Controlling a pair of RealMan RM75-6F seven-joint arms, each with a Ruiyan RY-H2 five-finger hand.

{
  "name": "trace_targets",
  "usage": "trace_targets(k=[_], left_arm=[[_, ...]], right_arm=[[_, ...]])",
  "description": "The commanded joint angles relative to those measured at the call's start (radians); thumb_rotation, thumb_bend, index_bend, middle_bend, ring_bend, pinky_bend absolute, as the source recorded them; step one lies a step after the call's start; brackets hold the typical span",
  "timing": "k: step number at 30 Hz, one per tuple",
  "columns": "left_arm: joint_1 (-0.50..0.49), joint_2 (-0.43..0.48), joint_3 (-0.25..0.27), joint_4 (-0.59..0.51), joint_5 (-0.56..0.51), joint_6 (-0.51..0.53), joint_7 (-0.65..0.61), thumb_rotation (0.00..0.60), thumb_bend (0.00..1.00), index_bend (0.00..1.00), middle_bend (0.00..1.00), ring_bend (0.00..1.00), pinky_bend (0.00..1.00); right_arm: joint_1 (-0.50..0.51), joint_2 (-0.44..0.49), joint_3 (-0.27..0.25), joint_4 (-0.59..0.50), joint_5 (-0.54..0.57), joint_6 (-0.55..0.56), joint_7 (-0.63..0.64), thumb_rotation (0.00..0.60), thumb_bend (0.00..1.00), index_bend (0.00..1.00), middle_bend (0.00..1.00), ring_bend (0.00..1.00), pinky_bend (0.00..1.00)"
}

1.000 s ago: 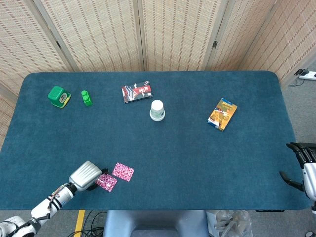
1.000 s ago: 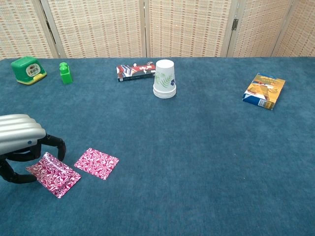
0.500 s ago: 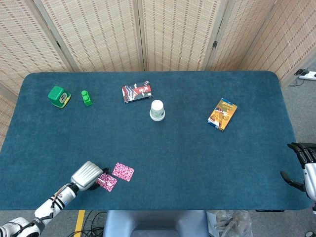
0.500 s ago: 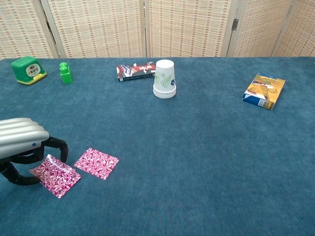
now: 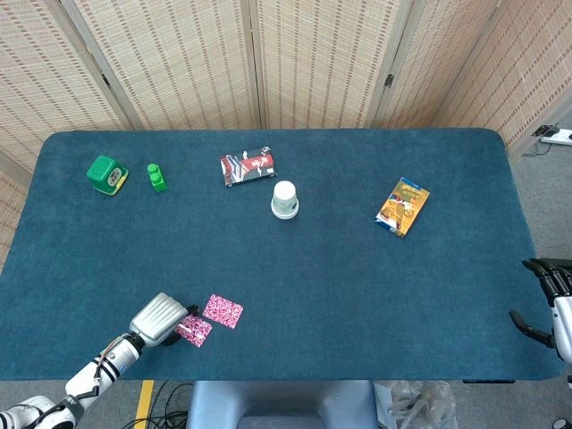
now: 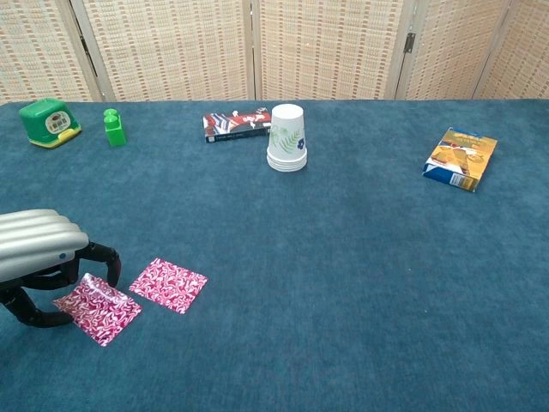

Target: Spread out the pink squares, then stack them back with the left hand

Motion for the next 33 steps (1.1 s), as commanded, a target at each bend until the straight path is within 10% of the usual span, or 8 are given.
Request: trace_targets(k=[1, 33], left_arm=[[0.001, 0.0, -0.001, -0.002, -0.005, -0.005, 0.006, 0.6, 0.3, 0.39, 0.99, 0.93, 1.0], [0.003, 0.032, -0.031, -0.089, -0.052, -0.012, 0.05, 0.6, 0.3, 0.31, 0.99, 0.93, 1.0]], right_arm=[[0.0, 0.001, 0.0, 0.0, -0.001, 0.001, 0.0, 0.6, 0.25, 0.16, 0.21, 0.19, 0.28], [-0.003, 0.002, 0.001, 0.004, 0.0, 0.005, 0.005, 0.6, 0.25, 0.16, 0.21, 0.2, 0.28]])
